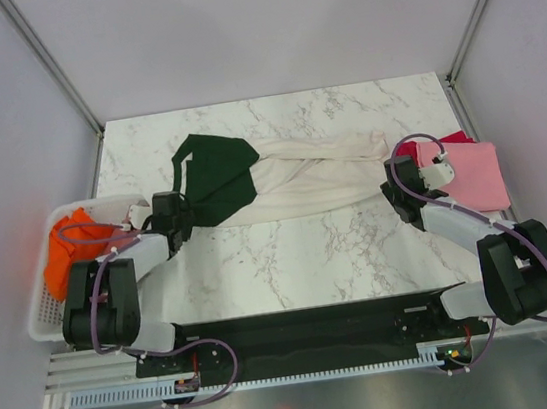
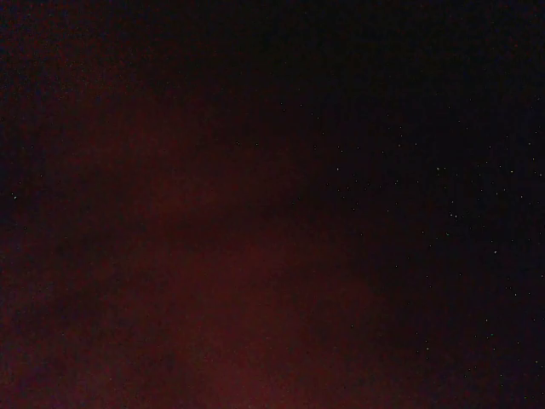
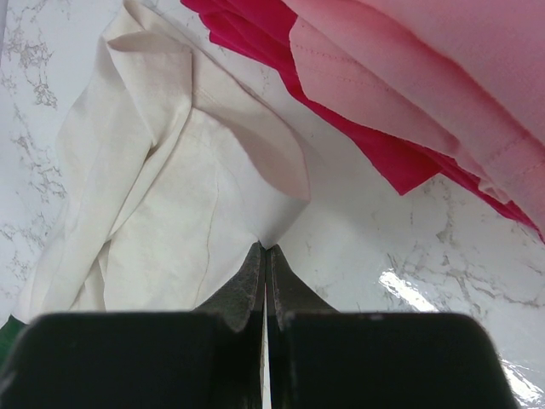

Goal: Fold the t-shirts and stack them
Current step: Fold the tshirt

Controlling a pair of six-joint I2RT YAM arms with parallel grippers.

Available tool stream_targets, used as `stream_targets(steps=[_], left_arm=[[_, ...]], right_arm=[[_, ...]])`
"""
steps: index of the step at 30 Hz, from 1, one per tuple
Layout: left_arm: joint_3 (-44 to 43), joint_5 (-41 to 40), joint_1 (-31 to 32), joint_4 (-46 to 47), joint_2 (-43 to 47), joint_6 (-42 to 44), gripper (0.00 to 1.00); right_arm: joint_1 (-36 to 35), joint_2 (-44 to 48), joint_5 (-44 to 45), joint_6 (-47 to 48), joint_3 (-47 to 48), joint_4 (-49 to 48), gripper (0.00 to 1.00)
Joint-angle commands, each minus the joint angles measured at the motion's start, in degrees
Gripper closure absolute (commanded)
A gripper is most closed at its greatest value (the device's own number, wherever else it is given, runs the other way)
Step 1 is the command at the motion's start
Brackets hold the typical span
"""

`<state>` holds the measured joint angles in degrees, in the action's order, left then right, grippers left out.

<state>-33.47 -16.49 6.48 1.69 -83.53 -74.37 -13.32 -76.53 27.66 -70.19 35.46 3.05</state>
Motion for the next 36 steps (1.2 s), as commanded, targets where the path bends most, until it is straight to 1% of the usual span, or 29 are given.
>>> stream_targets(steps=[1, 3, 5, 6, 7, 10, 11, 12, 13, 15, 16, 17, 21, 25, 29, 36], left_arm=[[-1.07, 3.04, -1.03, -0.20, -4.70, -3.06, 0.71], [-2.11, 2.96, -1.03, -0.81, -5.68, -2.19, 0.68], [-3.43, 2.61, -1.03, -1.34, -6.91, -1.66, 0.68], [-4.48, 2.69, -1.03, -3.17, -7.35, -1.31, 0.67], [-5.10, 2.95, -1.03, -4.23, -7.61, -0.52, 0.64], [-6.60, 4.45, -0.94, -6.17, -8.05, 2.19, 0.60], [-7.39, 4.89, -1.03, -7.48, -9.27, 2.82, 0.60], [-10.18, 4.89, -1.03, -9.76, -10.24, 3.35, 0.60], [-11.60, 5.06, -0.94, -13.35, -11.30, 4.57, 0.67], [-14.50, 5.59, -1.03, -15.13, -13.58, 6.25, 0.78], [-14.95, 5.85, -0.94, -16.19, -13.77, 6.86, 0.96], [-15.04, 6.03, -1.03, -16.20, -13.86, 6.87, 0.98], [-13.46, 4.02, -0.86, -15.75, -10.96, 6.07, 0.98], [-13.28, 1.64, -0.86, -15.93, -4.13, 7.13, 0.98], [-15.83, -0.03, -0.86, -21.18, 1.42, 8.27, 0.98], [-17.50, -2.76, -0.77, -26.03, 10.13, 8.71, 0.98]], right_arm=[[0.05, 0.51, 0.03, 0.32, 0.48, -0.24, 1.00], [0.05, 0.59, -0.06, 0.32, 0.40, -0.41, 1.00], [0.14, 0.59, -0.24, 0.32, 0.40, -0.32, 1.00], [0.05, 0.68, -0.15, 0.23, 0.31, -0.32, 1.00], [0.05, 0.60, -0.24, 0.15, 0.31, -0.41, 1.00], [0.14, 0.86, -0.33, 0.14, 0.40, -0.41, 1.00], [0.05, 0.95, -0.41, 0.06, 0.48, -0.33, 1.00], [0.14, 0.86, -0.59, -0.03, 0.48, -0.32, 1.00], [0.05, 0.86, -0.68, 0.06, 0.75, -0.32, 1.00], [0.14, 0.77, -0.94, -0.03, 0.92, -0.24, 1.00], [0.05, 0.86, -0.94, -0.21, 0.92, -0.24, 1.00], [0.05, 1.12, -1.12, -0.38, 0.92, -0.32, 1.00], [0.05, 1.39, -0.94, -0.29, 0.84, -0.24, 1.00], [0.05, 1.47, -1.03, -0.21, 1.01, -0.24, 1.00], [0.05, 1.21, -1.29, -0.21, 1.54, 0.03, 1.00], [0.05, 0.95, -1.56, -0.47, 1.98, 0.03, 1.00]])
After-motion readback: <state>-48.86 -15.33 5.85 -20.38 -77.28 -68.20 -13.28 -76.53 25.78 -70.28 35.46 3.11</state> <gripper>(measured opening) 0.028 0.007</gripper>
